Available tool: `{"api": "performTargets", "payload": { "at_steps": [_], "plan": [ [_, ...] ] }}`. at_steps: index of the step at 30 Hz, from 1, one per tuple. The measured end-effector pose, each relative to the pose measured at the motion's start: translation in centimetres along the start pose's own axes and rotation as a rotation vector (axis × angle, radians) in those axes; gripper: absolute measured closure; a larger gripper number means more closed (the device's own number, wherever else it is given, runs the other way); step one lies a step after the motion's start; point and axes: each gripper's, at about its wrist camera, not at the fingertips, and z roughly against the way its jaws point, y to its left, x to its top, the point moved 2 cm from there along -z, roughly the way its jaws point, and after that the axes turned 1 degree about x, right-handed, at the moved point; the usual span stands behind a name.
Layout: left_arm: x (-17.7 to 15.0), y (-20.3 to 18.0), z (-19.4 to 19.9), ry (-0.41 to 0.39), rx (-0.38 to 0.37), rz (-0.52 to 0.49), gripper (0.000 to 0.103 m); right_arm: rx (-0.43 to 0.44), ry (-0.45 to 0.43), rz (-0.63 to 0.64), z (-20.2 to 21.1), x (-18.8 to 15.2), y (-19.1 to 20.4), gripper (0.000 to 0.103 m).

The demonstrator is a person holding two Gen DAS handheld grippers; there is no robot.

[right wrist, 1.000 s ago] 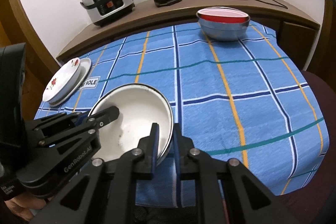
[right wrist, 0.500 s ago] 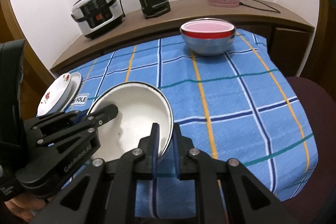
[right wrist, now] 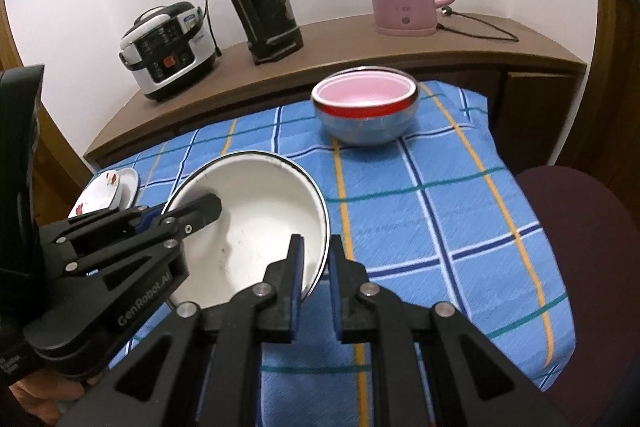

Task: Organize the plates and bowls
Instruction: 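Lift the white enamel bowl with both grippers and carry it toward the steel bowl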

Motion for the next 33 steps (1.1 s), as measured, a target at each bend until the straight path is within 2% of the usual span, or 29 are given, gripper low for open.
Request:
{"api": "performTargets", "payload": {
  "at_steps": [16,33],
  "plan": [
    [3.6,-1.1,-1.0,-0.025,-0.013,-0.002,0.093,-0.029,-0.039,0.005,-0.2,3.8,-1.6,0.091],
    [5.9,-1.9,-2.4,-0.030,-0.035,0.000,0.093,-0.054,-0.037,0.004,-0.8,5.4,-3.0,0.091]
  ]
}}
